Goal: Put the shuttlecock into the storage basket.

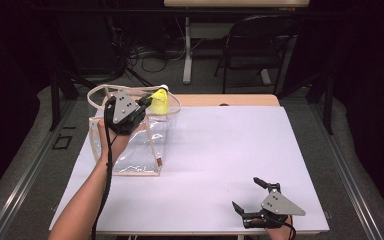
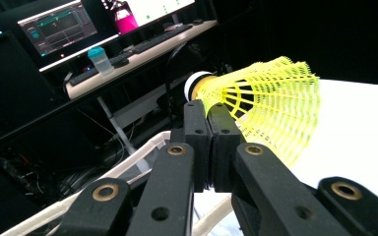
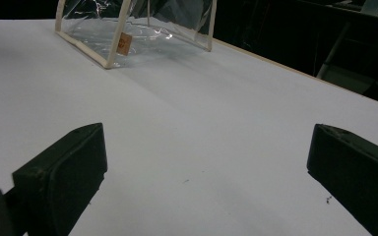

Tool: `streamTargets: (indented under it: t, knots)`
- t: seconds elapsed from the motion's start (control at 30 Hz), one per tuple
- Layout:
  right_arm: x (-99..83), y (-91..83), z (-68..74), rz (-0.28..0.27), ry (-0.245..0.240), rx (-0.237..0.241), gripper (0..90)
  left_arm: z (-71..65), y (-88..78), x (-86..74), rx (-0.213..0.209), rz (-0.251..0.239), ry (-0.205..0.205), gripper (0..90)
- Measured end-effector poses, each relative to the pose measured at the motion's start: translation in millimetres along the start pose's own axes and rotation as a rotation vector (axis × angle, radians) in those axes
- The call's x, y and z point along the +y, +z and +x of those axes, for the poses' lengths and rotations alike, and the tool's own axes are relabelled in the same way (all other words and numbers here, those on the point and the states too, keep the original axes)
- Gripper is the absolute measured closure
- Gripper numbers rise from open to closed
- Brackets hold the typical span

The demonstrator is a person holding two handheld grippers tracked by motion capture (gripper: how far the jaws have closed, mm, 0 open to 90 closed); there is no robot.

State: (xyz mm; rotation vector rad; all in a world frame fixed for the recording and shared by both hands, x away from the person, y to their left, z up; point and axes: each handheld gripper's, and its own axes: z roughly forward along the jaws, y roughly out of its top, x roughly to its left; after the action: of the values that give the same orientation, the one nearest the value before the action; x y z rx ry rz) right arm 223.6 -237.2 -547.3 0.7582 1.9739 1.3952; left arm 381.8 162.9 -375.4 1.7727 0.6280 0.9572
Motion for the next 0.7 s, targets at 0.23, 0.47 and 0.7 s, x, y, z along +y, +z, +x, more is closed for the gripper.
streamTargets:
  t: [0.23,0.47,0.7]
  knots:
    - [0.0,0.0,-0.1,0.001,-0.001,-0.001,1.3,5.5,-1.9,-1.1,0.017,-0.003,-0.008,89.0]
    - [0.0,0.0,0.1,0.001,0.0,-0.001,1.3,10.3,-3.6,-2.1,0.032,-0.003,-0.016,89.1]
    - [0.1,-0.1,0.2,0.002,-0.001,0.0,1.3,14.8,-4.9,-3.4,0.046,0.001,-0.018,89.0]
